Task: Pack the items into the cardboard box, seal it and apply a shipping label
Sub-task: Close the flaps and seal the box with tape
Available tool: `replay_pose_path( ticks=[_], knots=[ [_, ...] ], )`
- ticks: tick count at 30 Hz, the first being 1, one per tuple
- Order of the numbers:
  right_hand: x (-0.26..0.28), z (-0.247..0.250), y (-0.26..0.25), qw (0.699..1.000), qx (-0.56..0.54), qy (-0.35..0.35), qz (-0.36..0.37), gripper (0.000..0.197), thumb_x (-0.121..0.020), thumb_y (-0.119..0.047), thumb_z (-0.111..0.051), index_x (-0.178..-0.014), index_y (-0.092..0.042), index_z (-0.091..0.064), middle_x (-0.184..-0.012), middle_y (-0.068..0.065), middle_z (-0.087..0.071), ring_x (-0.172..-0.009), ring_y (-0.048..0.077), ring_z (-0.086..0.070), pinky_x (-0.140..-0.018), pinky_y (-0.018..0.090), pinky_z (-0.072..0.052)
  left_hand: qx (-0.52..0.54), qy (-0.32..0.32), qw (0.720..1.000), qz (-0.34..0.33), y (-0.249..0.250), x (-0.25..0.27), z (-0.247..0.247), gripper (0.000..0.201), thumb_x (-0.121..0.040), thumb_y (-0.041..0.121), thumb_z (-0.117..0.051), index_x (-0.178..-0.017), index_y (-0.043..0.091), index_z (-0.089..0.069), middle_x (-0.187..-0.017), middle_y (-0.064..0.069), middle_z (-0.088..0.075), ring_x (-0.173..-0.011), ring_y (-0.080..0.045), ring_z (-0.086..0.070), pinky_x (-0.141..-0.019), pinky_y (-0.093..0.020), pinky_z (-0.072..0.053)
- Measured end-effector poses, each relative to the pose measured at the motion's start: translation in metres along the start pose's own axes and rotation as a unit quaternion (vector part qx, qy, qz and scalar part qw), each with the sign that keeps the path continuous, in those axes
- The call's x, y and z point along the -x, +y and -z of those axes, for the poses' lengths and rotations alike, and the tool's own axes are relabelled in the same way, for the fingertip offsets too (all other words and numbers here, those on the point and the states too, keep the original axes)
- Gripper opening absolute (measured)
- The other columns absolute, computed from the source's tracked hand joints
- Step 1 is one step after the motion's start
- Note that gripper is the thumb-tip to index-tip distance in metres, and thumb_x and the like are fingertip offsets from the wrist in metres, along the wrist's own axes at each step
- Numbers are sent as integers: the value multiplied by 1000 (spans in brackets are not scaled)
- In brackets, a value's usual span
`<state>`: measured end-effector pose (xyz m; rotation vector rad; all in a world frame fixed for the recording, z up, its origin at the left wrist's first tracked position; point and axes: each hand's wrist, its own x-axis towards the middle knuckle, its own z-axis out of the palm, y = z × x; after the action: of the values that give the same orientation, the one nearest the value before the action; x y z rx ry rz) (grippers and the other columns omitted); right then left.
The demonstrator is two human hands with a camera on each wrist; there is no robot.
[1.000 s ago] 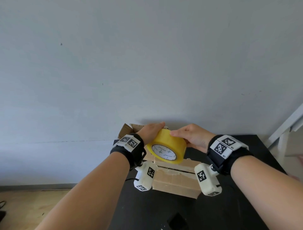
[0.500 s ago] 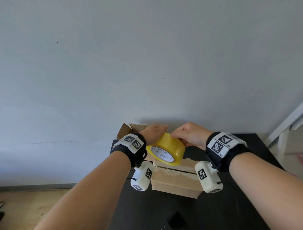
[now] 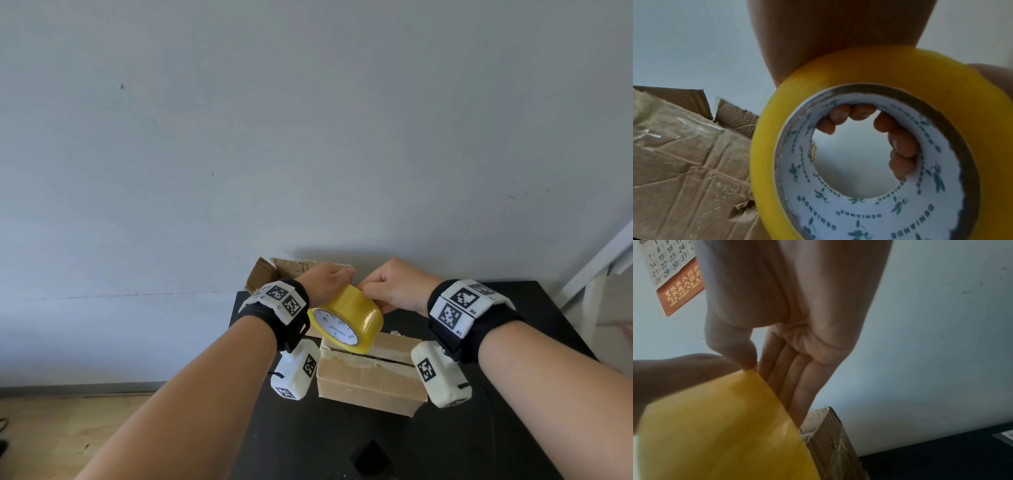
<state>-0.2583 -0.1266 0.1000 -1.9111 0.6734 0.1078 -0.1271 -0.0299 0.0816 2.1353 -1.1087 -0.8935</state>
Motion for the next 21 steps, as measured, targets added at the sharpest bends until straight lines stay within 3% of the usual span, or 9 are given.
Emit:
replay_pose_path(
  ticks=[4, 7, 10, 14, 17, 21],
  knots=[
    [0, -1, 1, 1000, -6, -19, -4, 26, -90, -4, -52, -105, 13, -66, -104, 29, -67, -81, 22, -68, -67, 22, -59, 6, -8, 1000, 4, -3, -1, 2, 36, -100, 32, -38, -84, 8, -60, -80, -7, -54, -77, -19, -50, -79, -39, -46],
    [2, 0, 0, 999, -18, -42, -5, 22, -91, -4, -55, -105, 0, -71, -99, 18, -72, -84, 20, -70, -70, 23, -58, 9, -13, 1000, 5, -4, -1, 3, 34, -100, 29, -39, -72, 14, -51, -69, -2, -48, -68, -17, -46, -74, -33, -39],
    [2, -1, -2, 999, -15, -42, -3, 21, -90, -5, -56, -103, -3, -73, -97, 16, -73, -87, 22, -71, -74, 27, -59, 12, -16, 1000, 2, -4, 0, 4, 40, -101, 28, -38, -64, 18, -47, -64, 1, -45, -61, -13, -43, -73, -30, -37],
    [1, -3, -3, 999, 11, -35, 8, 21, -89, -5, -56, -100, -4, -74, -94, 15, -74, -86, 24, -72, -76, 30, -60, 0, -21, 1000, -6, -3, 3, 4, 44, -103, 25, -36, -60, 17, -43, -60, 1, -42, -56, -11, -39, -61, -28, -34],
    [-1, -4, -3, 999, 39, -33, 20, 20, -88, -6, -56, -95, -9, -75, -93, 13, -74, -86, 24, -72, -79, 34, -60, -4, -26, 1000, -7, -4, 4, 5, 41, -103, 25, -36, -65, 14, -47, -63, 0, -46, -60, -13, -42, -69, -31, -37],
    [-3, -6, -3, 998, 49, -31, 32, 20, -87, -6, -57, -90, -13, -76, -89, 10, -75, -84, 22, -73, -80, 36, -60, 4, -36, 999, 3, -3, 5, 6, 34, -102, 28, -35, -86, 8, -58, -79, -9, -54, -74, -20, -50, -80, -40, -45]
  ],
)
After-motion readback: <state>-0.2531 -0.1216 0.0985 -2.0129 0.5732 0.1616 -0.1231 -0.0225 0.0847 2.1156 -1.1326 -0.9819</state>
